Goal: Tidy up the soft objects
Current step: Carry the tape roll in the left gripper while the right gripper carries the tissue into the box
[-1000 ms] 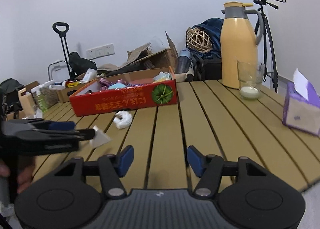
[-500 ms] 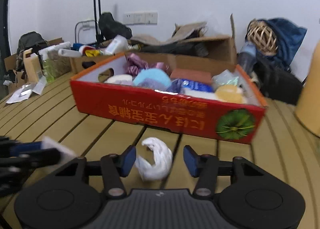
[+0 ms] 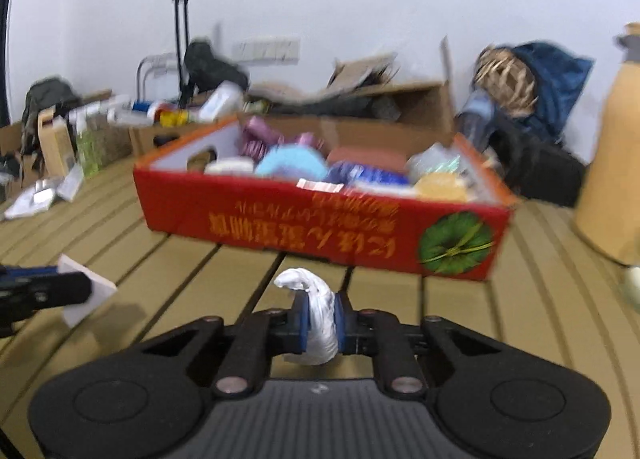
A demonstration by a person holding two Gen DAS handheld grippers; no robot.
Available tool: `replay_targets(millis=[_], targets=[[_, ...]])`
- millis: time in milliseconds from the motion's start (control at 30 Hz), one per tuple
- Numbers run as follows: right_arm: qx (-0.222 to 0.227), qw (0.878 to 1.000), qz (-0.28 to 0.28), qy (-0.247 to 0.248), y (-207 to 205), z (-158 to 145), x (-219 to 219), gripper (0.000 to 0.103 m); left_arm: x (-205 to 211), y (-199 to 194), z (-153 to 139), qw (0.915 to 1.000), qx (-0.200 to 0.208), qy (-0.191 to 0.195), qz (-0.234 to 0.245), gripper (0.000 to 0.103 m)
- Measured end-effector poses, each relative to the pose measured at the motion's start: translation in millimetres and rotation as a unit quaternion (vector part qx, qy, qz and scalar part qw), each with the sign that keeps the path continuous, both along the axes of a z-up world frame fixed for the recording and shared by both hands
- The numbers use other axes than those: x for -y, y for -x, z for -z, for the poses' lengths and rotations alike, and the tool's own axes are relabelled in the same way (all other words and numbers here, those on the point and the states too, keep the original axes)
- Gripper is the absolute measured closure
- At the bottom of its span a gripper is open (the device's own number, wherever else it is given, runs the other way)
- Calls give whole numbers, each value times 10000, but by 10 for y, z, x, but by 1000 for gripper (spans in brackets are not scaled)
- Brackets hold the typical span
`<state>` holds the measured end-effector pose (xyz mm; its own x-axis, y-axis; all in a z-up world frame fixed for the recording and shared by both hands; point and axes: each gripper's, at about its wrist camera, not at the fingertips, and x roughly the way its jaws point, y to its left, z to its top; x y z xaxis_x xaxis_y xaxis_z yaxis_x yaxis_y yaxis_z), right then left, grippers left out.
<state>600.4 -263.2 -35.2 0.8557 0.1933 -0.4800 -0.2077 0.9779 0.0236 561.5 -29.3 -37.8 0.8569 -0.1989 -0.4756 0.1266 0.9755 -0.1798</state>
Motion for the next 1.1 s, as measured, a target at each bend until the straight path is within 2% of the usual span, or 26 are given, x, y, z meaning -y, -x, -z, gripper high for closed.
replay_targets(millis=[100,167,233,333,367,467,767,933,1100], targets=[[227,9992,190,-256,460,-78,133,90,-45,128,54,9988,44,-138,-475,83],[289,9983,335,-375,855,-76,232,90,-76,342,33,9980,130,-168,-591,83],[258,9974,442,-515,1198,-65,333,90,-105,650,29,9981,121,-118,-589,83],[158,9954,534,-780,1682,-37,473,90,-138,1047,71,9971,-460,302,-532,83],[144,9951,529,-826,1818,-37,499,90,-108,1170,73,9972,-509,315,-456,83],[221,9947,479,-888,2103,-71,542,90,68,1511,-21,9992,-324,-48,-233,83],[637,9911,445,-1080,2546,-245,626,90,234,1955,-374,9996,279,-101,-28,84],[650,9908,441,-1106,2593,-259,633,90,253,2012,-424,9993,356,-112,10,84],[608,9911,401,-1114,2438,-258,640,90,279,1896,-442,9988,457,-163,75,84]])
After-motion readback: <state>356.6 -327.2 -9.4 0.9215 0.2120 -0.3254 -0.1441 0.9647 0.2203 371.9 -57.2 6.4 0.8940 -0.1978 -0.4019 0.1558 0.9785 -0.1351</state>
